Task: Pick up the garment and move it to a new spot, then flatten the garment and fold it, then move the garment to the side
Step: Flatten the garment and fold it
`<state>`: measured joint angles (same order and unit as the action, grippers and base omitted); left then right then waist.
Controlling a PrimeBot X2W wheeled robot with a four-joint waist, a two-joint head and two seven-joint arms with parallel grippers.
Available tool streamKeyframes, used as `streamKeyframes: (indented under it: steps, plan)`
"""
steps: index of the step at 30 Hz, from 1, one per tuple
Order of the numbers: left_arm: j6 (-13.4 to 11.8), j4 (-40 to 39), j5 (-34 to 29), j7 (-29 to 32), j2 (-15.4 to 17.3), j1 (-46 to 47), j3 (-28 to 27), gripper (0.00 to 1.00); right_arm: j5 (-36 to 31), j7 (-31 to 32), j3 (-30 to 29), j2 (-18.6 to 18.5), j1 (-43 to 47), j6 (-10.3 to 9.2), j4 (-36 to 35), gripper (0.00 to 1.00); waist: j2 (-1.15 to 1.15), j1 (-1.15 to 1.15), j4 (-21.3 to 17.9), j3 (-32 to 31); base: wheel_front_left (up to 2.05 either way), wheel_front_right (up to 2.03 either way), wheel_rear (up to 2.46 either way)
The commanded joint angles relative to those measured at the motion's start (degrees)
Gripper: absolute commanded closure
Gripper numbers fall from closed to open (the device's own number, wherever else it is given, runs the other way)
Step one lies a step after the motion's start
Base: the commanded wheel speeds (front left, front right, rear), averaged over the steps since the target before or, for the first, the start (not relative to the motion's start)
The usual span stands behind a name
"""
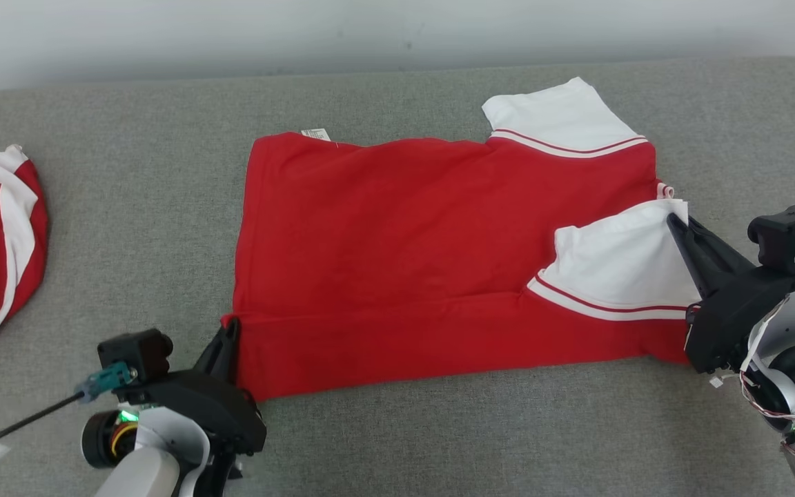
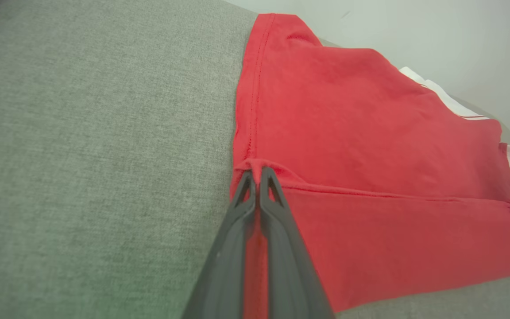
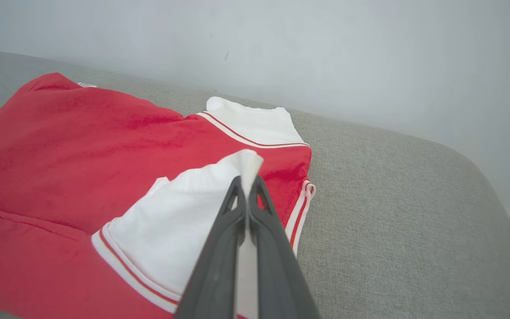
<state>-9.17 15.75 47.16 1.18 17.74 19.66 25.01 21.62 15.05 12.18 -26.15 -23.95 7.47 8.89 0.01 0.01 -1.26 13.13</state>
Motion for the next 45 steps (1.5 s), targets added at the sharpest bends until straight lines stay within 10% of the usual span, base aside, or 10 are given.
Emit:
streamKeyframes:
  steps: [1,16,17,19,20,21,28,45]
  plan:
    - [0.2,0.5,-0.7,-0.4,0.1,1.8,-0.1,1.0,0.2,-0.9,0.0,-0.4,-0.8,0.06,0.9,1.0,-0.01,-0.01,0.3,0.5,0.0,0.0,0.0]
    - [0.6,7.2,-2.6,0.7,-0.7,8.9,1.6,1.0,-1.3,-5.2,-0.4,1.6,-3.2,0.06,5.4,1.0,-0.01,-0.01,-0.2,2.2,0.0,0.0,0.0]
    - [0.7,7.7,-2.6,0.7,-0.7,9.1,1.7,0.95,-1.4,-5.6,-0.1,1.6,-3.6,0.06,5.8,1.0,-0.01,-0.01,-0.2,2.3,0.0,0.0,0.0]
    - [0.7,8.8,-3.0,0.5,-0.9,9.3,2.0,0.45,-1.3,-7.0,0.5,1.9,-4.4,0.06,6.5,1.0,-0.01,-0.01,-0.1,2.5,0.0,0.0,0.0]
    - [0.7,9.2,-3.2,0.2,-1.0,9.5,2.0,0.12,-1.4,-7.6,0.7,2.0,-4.6,0.06,7.0,0.8,-0.01,-0.01,-0.1,2.5,0.0,0.0,0.0]
    - [0.7,9.6,-3.2,-0.2,-1.1,9.7,2.0,0.0,-1.6,-8.1,0.9,2.1,-4.7,0.06,7.7,0.0,-0.01,-0.01,0.0,2.5,0.0,0.0,0.0]
    - [0.5,11.8,-4.0,-4.1,-1.3,7.8,2.0,0.0,-1.2,-11.1,-2.1,4.8,-4.6,0.06,10.8,0.0,-0.01,-0.01,0.6,0.6,0.0,0.0,0.0]
    - [-2.5,6.5,-8.3,-6.1,0.4,-0.8,6.7,0.0,-3.6,11.3,-21.2,14.7,10.8,0.06,2.4,0.0,-0.01,-0.01,1.0,-1.9,0.0,0.0,0.0]
